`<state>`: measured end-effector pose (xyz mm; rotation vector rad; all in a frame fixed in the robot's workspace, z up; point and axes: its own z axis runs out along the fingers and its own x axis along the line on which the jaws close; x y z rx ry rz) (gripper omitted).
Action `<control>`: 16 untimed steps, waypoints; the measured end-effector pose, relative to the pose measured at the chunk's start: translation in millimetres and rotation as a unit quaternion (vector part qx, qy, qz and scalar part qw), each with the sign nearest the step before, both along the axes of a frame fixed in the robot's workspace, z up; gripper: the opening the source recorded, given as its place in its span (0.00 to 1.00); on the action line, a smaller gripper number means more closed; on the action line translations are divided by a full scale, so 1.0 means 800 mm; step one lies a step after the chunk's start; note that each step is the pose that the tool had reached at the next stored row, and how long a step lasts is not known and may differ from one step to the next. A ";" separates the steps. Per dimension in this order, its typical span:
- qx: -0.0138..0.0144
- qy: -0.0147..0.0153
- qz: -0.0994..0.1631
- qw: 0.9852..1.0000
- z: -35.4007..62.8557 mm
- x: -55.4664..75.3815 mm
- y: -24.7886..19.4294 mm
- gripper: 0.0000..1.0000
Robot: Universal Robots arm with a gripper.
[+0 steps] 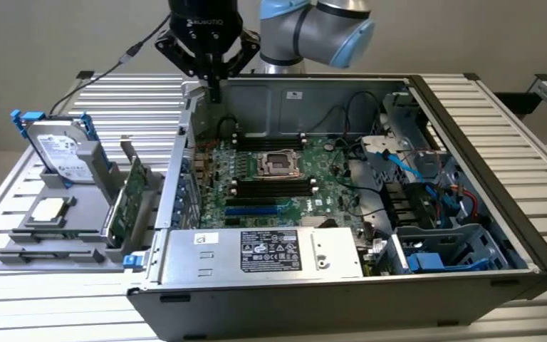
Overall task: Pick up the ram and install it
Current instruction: 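Reach for the ram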
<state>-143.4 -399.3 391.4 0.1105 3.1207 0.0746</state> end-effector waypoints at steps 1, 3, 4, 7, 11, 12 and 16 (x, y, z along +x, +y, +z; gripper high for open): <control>0.000 0.001 0.000 1.000 0.000 -0.005 0.0000 0.11; 0.000 0.002 0.000 1.000 -0.002 -0.017 0.0001 0.11; 0.000 0.002 0.000 1.000 -0.002 -0.022 0.0000 0.11; 0.000 0.003 0.000 1.000 -0.004 -0.039 0.0000 0.11; 0.000 0.004 0.000 1.000 -0.007 -0.061 -0.0004 0.11; 0.000 0.005 0.000 1.000 -0.008 -0.066 -0.0007 0.11; 0.000 0.005 0.000 1.000 -0.012 -0.089 -0.0029 0.11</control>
